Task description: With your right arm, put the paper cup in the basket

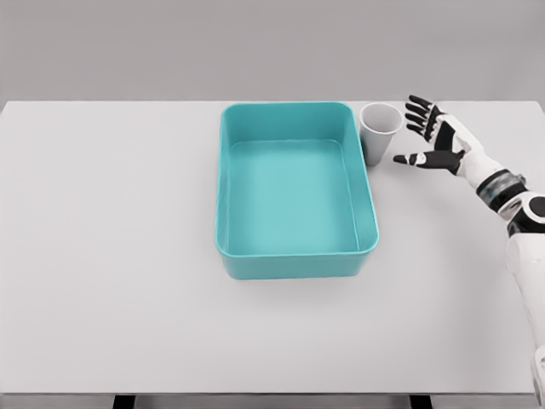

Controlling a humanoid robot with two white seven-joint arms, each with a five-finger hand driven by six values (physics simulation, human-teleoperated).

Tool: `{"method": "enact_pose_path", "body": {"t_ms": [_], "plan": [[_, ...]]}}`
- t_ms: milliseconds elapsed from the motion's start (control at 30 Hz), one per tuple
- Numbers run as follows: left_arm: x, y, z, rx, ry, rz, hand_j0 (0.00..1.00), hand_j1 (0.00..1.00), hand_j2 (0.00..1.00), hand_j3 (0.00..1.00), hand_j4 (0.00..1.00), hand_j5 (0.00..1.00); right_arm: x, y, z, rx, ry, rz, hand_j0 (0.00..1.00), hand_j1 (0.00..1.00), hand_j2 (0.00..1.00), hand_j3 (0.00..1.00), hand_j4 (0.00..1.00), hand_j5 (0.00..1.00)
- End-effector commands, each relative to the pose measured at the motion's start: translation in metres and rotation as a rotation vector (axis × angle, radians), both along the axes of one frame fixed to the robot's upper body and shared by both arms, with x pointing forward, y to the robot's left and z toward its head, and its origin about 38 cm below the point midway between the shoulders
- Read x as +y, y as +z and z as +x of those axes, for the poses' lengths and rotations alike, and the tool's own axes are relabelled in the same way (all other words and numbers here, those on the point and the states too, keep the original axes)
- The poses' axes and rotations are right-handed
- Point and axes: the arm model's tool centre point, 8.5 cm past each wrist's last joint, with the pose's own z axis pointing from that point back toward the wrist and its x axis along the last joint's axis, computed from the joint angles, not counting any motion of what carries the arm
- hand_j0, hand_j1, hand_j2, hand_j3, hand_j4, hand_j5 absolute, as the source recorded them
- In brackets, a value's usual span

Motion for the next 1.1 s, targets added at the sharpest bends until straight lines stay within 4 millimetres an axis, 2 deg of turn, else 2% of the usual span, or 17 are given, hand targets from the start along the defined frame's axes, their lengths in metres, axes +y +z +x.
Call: {"method": "enact_pose_path", "body": {"t_ms": [0, 200, 467, 600, 733, 1067], "plan": [[0.000, 0.000, 0.000, -0.001, 0.000, 0.000, 1.00, 1.00, 1.00, 1.00, 1.00, 1.00, 0.004, -0.004, 0.000, 0.009, 0.002, 0.010, 1.00, 1.00, 1.00, 1.00, 1.00, 1.00], [0.000, 0.000, 0.000, -0.001, 0.000, 0.000, 1.00, 1.00, 1.00, 1.00, 1.00, 1.00, 0.016, -0.003, 0.004, 0.005, 0.019, 0.008, 1.00, 1.00, 1.00, 1.00, 1.00, 1.00], [0.000, 0.000, 0.000, 0.001, 0.000, -0.002, 1.00, 1.00, 1.00, 1.00, 1.00, 1.00, 0.014, -0.006, 0.005, 0.018, 0.013, 0.010, 1.00, 1.00, 1.00, 1.00, 1.00, 1.00], [0.000, 0.000, 0.000, -0.001, 0.000, -0.002, 1.00, 1.00, 1.00, 1.00, 1.00, 1.00, 0.026, -0.007, 0.009, 0.020, 0.032, -0.003, 1.00, 1.00, 1.00, 1.00, 1.00, 1.00], [0.000, 0.000, 0.000, 0.001, 0.000, -0.002, 1.00, 1.00, 1.00, 1.00, 1.00, 1.00, 0.028, -0.008, 0.009, 0.022, 0.034, -0.001, 1.00, 1.00, 1.00, 1.00, 1.00, 1.00], [0.000, 0.000, 0.000, -0.001, 0.000, 0.000, 1.00, 1.00, 1.00, 1.00, 1.00, 1.00, 0.039, -0.001, 0.016, 0.013, 0.052, -0.021, 1.00, 1.00, 1.00, 1.00, 1.00, 1.00]]}}
